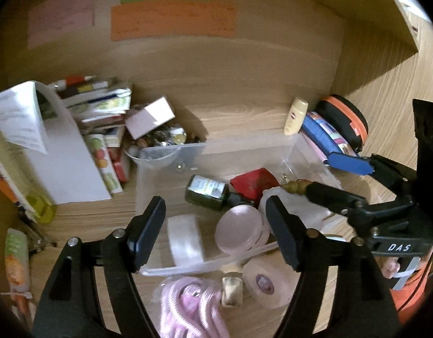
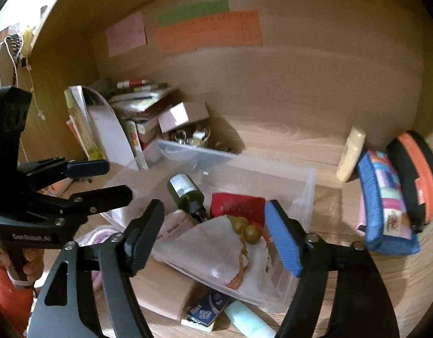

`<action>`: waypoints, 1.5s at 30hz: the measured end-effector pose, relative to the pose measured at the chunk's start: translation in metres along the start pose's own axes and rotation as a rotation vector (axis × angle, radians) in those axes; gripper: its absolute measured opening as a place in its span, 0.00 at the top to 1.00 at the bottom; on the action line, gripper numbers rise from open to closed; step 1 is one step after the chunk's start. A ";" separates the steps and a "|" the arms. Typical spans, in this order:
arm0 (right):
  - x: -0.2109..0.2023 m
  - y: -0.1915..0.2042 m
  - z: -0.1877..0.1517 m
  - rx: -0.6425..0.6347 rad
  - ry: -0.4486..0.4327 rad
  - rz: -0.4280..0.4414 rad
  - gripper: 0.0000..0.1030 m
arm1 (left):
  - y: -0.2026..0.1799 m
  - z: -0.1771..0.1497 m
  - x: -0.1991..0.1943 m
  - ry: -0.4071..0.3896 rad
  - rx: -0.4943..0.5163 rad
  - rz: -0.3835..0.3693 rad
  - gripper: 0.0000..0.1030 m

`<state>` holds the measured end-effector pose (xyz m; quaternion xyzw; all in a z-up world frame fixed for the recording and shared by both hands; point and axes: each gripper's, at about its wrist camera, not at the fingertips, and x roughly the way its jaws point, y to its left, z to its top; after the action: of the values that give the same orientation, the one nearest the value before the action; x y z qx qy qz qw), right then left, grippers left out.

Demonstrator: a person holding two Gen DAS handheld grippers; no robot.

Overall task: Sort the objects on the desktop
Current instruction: 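Withdraw both tools from the box toward the bagged pink rope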

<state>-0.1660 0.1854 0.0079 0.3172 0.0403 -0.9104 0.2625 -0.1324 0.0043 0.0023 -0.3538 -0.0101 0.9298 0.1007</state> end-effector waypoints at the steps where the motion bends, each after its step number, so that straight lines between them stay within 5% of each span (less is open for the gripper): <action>1: -0.004 0.002 0.001 -0.007 -0.010 -0.011 0.26 | 0.002 0.000 -0.005 -0.007 -0.002 0.003 0.27; 5: -0.021 0.010 0.003 -0.025 -0.048 -0.051 0.17 | 0.011 -0.005 -0.022 -0.033 -0.006 0.035 0.10; 12: -0.041 0.009 -0.006 0.010 -0.066 -0.065 0.02 | 0.027 -0.031 -0.040 -0.045 -0.043 0.061 0.07; 22: -0.053 -0.009 -0.033 0.070 -0.030 -0.120 0.02 | 0.042 -0.074 -0.028 0.063 -0.077 0.080 0.07; 39: -0.004 -0.039 -0.092 0.098 0.195 -0.245 0.02 | 0.016 -0.122 0.002 0.195 -0.042 0.040 0.07; 45: 0.009 -0.043 -0.099 0.072 0.269 -0.207 0.07 | 0.010 -0.125 0.009 0.208 -0.015 0.052 0.07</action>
<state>-0.1385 0.2421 -0.0803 0.4394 0.0751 -0.8828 0.1480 -0.0584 -0.0106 -0.0983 -0.4495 0.0029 0.8902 0.0743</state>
